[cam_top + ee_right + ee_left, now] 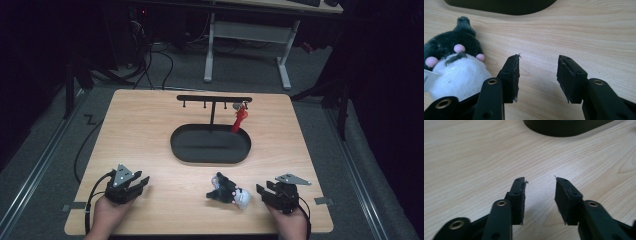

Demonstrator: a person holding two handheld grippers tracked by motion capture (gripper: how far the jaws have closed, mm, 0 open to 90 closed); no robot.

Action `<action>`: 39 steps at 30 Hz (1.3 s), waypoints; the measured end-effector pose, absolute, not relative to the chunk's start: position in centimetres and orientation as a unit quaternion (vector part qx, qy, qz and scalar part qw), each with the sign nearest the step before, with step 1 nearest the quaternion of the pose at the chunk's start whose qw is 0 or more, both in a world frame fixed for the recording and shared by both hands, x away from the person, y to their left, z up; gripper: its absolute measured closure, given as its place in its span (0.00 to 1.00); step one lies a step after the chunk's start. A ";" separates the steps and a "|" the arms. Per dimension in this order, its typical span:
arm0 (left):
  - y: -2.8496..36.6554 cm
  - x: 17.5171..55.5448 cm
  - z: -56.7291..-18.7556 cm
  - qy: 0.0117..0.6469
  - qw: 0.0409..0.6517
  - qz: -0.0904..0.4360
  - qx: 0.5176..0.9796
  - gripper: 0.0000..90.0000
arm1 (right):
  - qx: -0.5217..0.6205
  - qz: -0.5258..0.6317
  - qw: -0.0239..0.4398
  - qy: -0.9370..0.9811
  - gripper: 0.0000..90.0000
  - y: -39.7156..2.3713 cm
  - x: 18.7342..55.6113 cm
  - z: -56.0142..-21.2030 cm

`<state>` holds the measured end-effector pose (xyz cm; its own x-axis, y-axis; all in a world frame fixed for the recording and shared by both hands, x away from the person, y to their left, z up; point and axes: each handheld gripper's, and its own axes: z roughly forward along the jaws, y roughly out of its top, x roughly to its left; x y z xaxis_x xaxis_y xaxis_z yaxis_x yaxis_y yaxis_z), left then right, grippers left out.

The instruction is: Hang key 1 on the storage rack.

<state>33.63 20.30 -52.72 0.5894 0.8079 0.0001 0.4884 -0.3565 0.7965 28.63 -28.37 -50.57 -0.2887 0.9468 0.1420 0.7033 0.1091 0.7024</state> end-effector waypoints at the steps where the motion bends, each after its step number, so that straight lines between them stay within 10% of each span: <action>1: 20.3 33.6 -52.8 0.403 0.393 0.204 0.801 0.62 | 0.568 0.347 0.176 0.726 0.59 -28.3 28.7 -50.6; 19: 19.8 33.7 -52.7 0.375 0.377 0.220 0.818 0.32 | 0.550 0.303 0.195 0.754 0.55 -27.4 29.4 -49.9; 39: 20.3 33.8 -52.4 0.365 0.381 0.221 0.820 0.30 | 0.545 0.186 0.137 0.806 0.48 -25.7 31.6 -47.6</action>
